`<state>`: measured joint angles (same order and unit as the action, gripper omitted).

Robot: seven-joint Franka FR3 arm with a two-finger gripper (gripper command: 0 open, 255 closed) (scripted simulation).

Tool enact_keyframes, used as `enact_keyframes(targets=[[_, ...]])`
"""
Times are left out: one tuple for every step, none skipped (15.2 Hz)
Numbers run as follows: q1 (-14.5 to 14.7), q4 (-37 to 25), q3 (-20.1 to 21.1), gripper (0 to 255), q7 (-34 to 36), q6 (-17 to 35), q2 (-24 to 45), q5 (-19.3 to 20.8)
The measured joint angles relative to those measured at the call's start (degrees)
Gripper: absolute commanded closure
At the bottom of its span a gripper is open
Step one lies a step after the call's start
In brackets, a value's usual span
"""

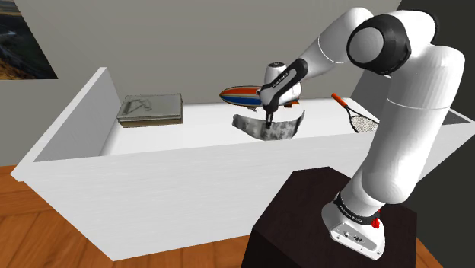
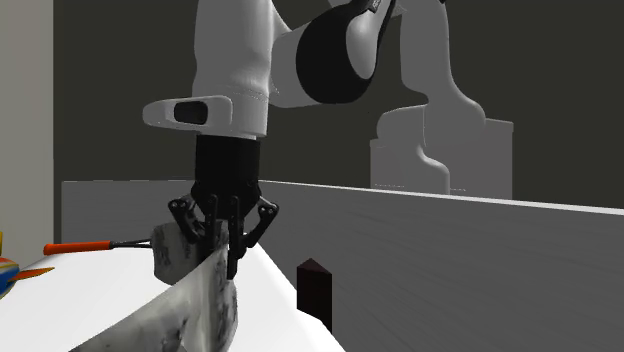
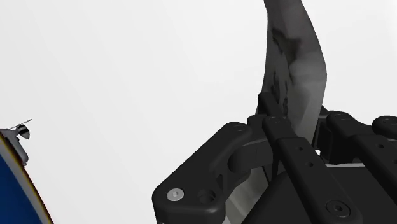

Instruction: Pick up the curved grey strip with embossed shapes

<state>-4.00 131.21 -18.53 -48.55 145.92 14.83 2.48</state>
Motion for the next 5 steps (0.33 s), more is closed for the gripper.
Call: enact_keyframes(targets=[[0.1, 0.0, -0.1, 255, 0.1, -0.7, -0.8, 0.3], [0.2, -0.1, -0.3, 255, 0.3, -1.6, -1.5, 0.6], [0.3, -0.2, -0.4, 255, 0.4, -2.3, -2.2, 0.9], [0.4, -0.4, -0.5, 255, 0.5, -3.0, -2.7, 1.1], [0.5, -0.3, -0.5, 255, 0.6, -3.4, -3.2, 1.2]])
